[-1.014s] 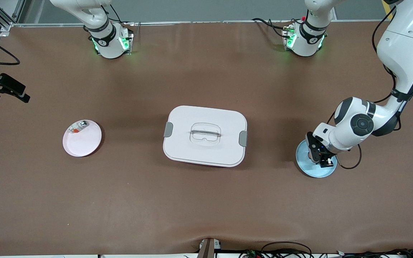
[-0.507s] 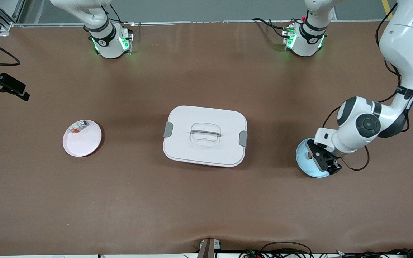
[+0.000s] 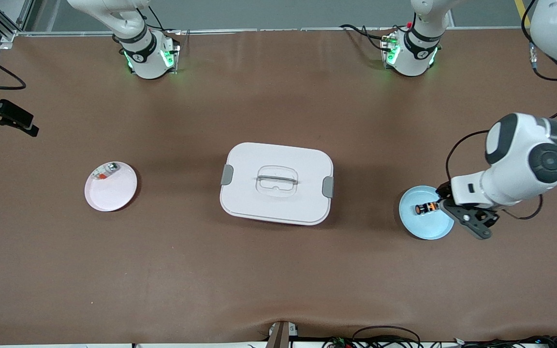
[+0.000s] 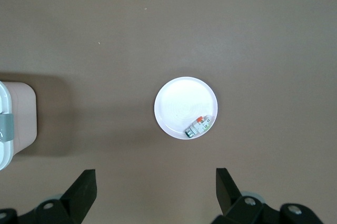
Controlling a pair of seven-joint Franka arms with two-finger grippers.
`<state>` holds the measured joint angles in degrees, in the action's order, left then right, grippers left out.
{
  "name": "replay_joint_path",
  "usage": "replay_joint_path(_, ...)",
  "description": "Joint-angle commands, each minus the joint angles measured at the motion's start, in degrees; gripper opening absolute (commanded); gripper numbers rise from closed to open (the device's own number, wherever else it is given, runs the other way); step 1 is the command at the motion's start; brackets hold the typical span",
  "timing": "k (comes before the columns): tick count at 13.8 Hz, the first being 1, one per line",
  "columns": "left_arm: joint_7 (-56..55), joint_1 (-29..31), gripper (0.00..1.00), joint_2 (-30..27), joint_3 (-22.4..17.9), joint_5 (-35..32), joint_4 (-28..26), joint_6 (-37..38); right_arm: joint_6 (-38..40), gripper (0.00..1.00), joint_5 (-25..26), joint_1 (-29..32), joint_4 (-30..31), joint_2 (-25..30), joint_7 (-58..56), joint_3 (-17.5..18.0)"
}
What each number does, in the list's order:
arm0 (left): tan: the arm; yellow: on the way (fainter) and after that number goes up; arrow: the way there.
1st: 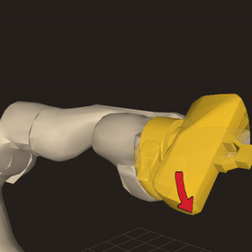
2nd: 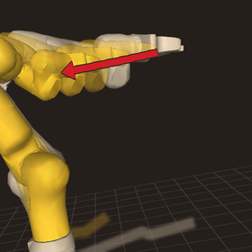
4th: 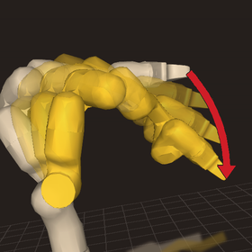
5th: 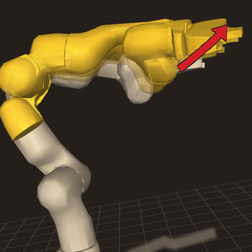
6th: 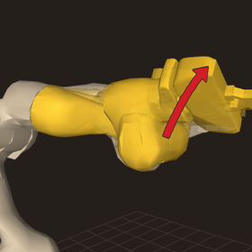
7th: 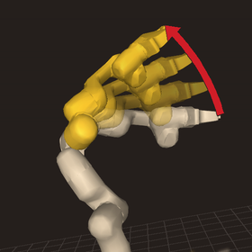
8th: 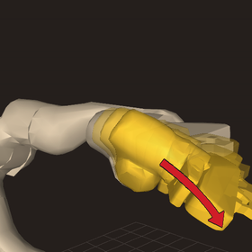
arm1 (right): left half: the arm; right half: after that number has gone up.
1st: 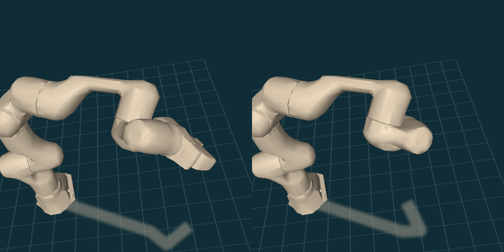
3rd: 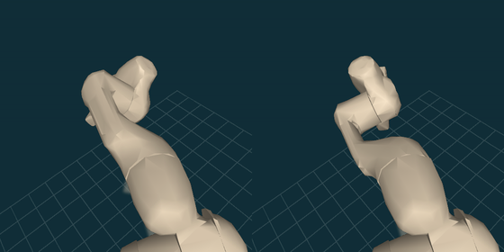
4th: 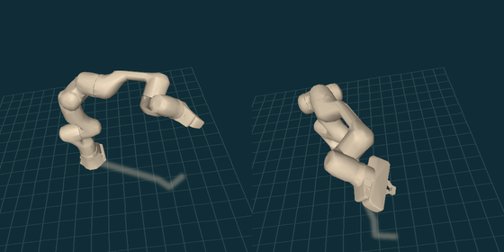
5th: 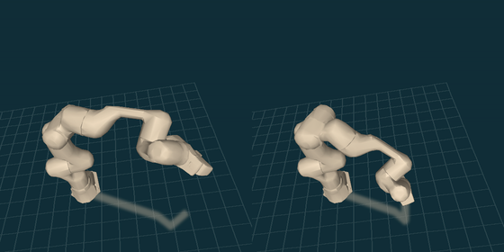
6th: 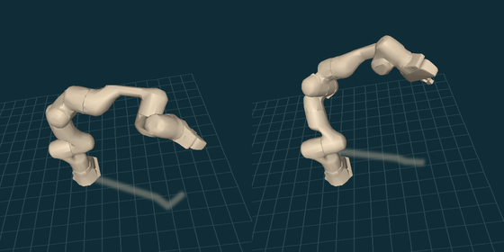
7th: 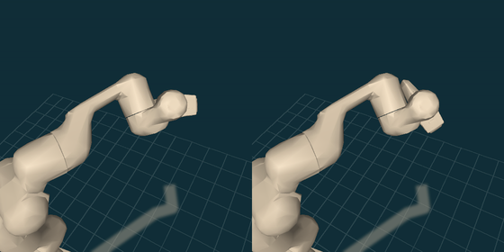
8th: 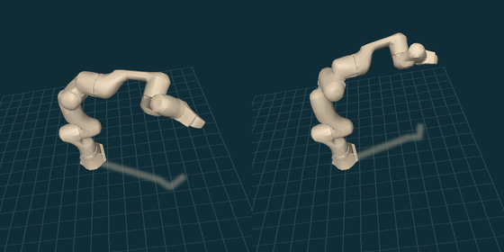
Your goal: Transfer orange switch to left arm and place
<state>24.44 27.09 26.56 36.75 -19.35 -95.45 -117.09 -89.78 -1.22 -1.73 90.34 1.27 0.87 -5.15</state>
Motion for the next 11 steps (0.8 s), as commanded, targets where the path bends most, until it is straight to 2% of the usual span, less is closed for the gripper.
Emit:
replay_joint_path(1,-8.42,0.51,1.00,-2.91,0.42,1.42,3.42,8.34,1.63,1.00,0.87,0.93,-1.57,-0.30,0.10,0.76)
replay_joint_path(4,-16.25,0.60,1.00,-7.13,0.34,1.77,3.78,11.35,3.29,1.00,0.79,1.11,-1.49,-0.04,0.01,0.67)
replay_joint_path(6,-16.80,1.12,1.00,-9.41,0.25,2.73,3.87,13.19,4.61,1.00,0.78,1.72,-1.40,0.14,0.01,0.67)
replay_joint_path(9,-17.15,3.75,1.00,-12.14,0.25,7.74,5.09,13.29,4.79,1.00,0.78,1.81,-0.87,0.76,0.01,0.67)
replay_joint_path(11,-17.06,4.98,1.00,-14.16,-0.02,7.84,5.18,13.90,4.71,1.00,0.78,1.73,-0.35,1.11,0.10,0.76)
